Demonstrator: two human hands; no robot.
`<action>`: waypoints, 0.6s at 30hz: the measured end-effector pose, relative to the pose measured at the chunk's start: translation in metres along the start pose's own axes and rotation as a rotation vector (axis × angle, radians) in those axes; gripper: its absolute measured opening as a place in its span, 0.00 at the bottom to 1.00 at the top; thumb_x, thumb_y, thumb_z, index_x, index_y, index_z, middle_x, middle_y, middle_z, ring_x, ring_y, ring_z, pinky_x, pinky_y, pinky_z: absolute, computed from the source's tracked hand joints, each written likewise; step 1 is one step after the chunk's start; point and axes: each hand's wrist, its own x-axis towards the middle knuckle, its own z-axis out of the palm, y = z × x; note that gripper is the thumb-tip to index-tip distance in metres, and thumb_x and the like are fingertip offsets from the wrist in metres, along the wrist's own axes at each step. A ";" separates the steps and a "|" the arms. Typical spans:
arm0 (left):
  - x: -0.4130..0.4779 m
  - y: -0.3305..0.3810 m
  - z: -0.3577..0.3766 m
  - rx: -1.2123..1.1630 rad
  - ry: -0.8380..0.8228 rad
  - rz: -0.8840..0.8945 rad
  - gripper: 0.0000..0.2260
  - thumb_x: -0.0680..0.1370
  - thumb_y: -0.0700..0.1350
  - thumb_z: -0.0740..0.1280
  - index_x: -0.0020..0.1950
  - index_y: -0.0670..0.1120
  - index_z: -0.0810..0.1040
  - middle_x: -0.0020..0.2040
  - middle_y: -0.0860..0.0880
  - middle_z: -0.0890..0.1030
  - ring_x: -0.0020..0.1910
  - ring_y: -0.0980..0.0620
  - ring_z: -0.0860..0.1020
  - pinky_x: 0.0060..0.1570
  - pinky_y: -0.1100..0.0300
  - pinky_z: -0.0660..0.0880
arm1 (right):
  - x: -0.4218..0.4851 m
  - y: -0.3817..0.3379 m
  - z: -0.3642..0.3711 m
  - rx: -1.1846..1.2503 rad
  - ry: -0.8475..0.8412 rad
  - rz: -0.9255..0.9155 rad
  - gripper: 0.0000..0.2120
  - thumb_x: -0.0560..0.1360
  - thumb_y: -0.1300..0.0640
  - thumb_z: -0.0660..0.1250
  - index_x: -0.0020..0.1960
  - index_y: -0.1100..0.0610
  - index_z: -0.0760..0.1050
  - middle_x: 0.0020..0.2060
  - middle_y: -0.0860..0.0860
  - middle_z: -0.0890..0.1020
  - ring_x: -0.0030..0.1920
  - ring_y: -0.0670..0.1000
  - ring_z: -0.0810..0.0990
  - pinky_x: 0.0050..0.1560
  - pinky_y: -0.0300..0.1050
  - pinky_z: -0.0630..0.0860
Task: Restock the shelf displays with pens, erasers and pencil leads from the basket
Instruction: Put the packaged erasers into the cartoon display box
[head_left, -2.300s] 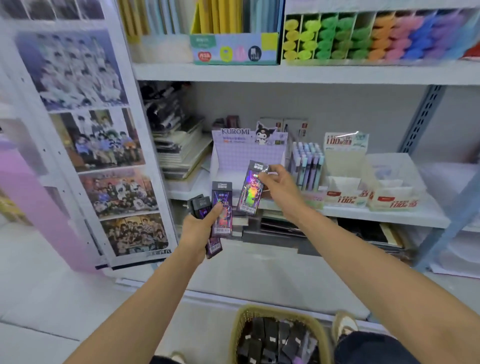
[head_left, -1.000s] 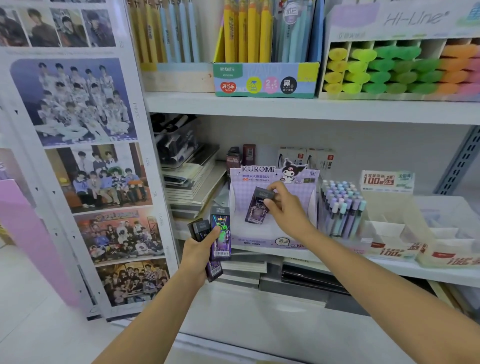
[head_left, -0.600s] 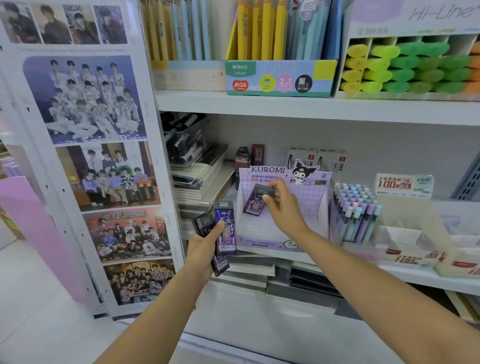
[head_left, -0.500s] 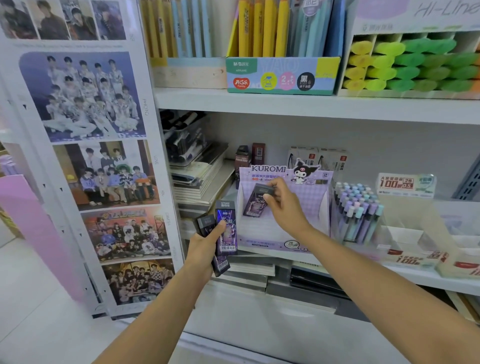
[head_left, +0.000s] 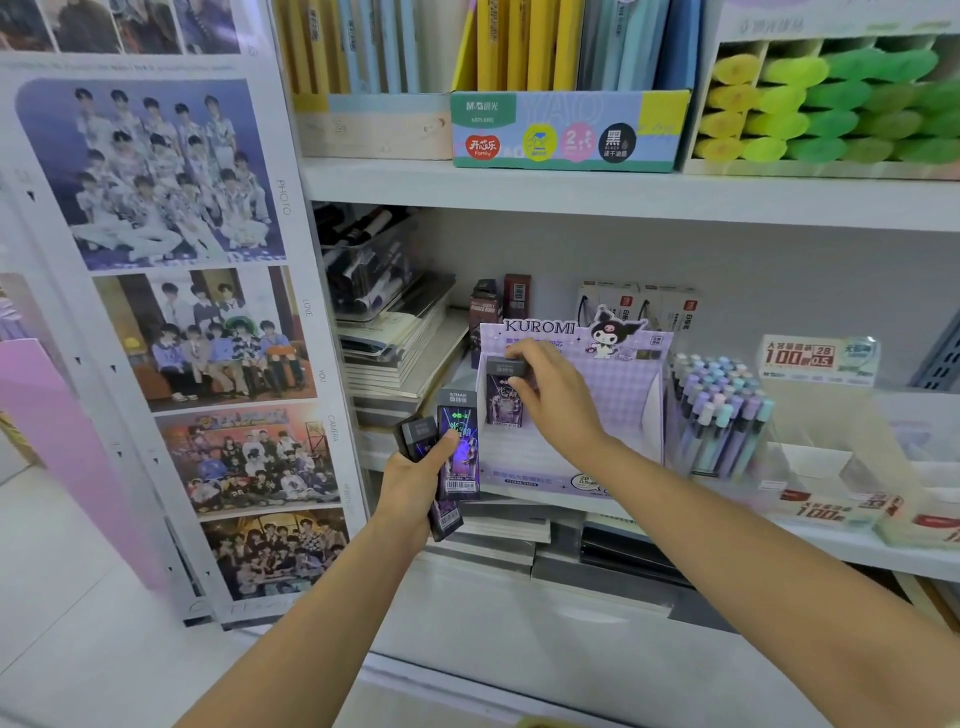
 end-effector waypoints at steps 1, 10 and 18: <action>0.000 0.000 0.000 0.001 -0.003 0.000 0.07 0.74 0.45 0.73 0.49 0.45 0.80 0.39 0.46 0.86 0.36 0.48 0.85 0.33 0.55 0.81 | -0.001 0.001 0.001 -0.022 0.037 -0.012 0.10 0.77 0.64 0.66 0.58 0.58 0.74 0.53 0.52 0.76 0.47 0.50 0.77 0.45 0.46 0.78; -0.017 0.012 -0.003 0.049 -0.012 0.018 0.09 0.75 0.45 0.73 0.51 0.42 0.81 0.41 0.45 0.86 0.35 0.49 0.84 0.31 0.58 0.80 | -0.005 -0.009 -0.013 0.055 0.062 0.129 0.14 0.77 0.57 0.68 0.62 0.55 0.77 0.49 0.48 0.71 0.44 0.46 0.72 0.44 0.36 0.72; -0.047 0.027 0.012 0.035 -0.163 -0.109 0.13 0.75 0.46 0.71 0.54 0.38 0.80 0.41 0.41 0.85 0.34 0.47 0.84 0.32 0.55 0.80 | -0.017 -0.050 -0.035 0.541 -0.375 0.440 0.16 0.78 0.58 0.67 0.65 0.60 0.74 0.48 0.59 0.83 0.39 0.50 0.81 0.41 0.40 0.80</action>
